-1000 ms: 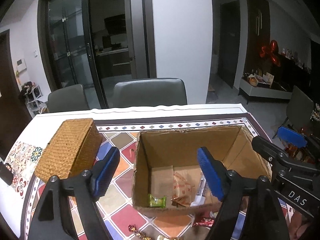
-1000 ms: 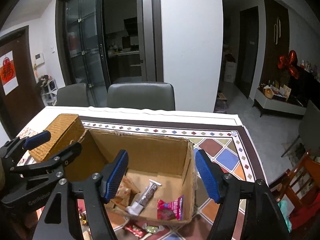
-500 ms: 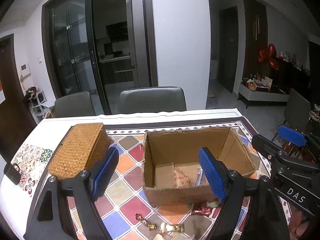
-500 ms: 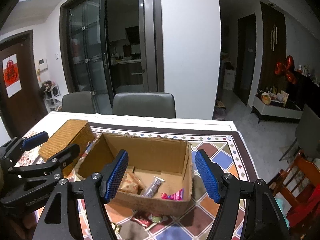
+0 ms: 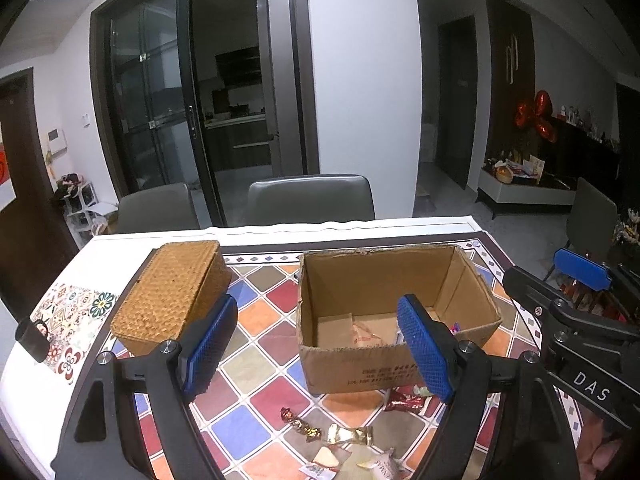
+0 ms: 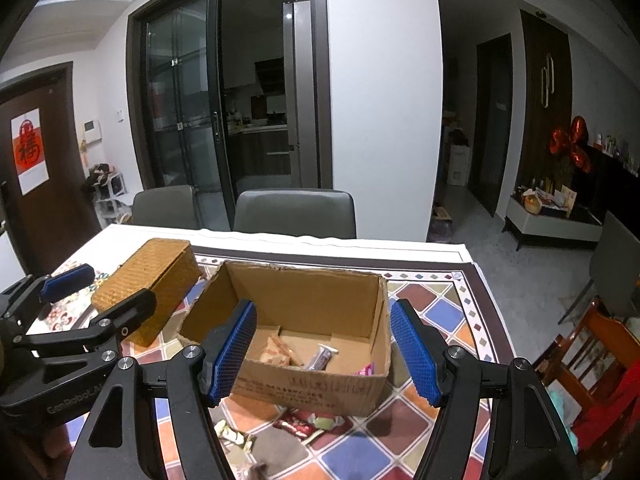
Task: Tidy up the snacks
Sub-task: 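Move both open tools back from the box toward the remaining snacks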
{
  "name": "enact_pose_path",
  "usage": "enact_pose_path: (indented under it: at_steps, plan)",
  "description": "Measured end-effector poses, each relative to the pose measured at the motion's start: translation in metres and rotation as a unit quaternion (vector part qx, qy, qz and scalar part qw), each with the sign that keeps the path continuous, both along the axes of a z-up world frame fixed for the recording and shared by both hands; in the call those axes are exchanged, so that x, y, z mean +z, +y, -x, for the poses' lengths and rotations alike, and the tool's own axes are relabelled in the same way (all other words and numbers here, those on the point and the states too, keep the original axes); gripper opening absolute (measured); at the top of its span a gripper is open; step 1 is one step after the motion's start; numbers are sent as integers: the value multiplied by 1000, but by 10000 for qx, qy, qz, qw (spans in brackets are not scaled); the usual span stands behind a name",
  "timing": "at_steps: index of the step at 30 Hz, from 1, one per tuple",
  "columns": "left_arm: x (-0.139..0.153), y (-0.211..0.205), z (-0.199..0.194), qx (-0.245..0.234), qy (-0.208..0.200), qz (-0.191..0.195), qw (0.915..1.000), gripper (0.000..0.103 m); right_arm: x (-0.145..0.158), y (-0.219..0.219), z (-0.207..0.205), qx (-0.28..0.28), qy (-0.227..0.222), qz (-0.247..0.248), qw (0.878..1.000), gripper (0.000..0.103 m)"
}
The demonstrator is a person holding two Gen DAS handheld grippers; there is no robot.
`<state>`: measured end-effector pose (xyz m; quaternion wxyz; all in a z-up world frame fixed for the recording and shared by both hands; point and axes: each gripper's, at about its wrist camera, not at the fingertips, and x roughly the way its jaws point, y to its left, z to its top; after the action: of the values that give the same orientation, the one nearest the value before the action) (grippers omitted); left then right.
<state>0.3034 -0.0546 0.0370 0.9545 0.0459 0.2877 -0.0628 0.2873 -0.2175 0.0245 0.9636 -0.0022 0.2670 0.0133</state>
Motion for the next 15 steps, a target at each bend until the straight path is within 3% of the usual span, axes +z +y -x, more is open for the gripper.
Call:
enact_pose_path:
  at_steps: [15]
  plan:
    - [-8, 8, 23, 32, 0, -74, 10000, 82, -8, 6, 17, 75, 52, -21, 10000, 70]
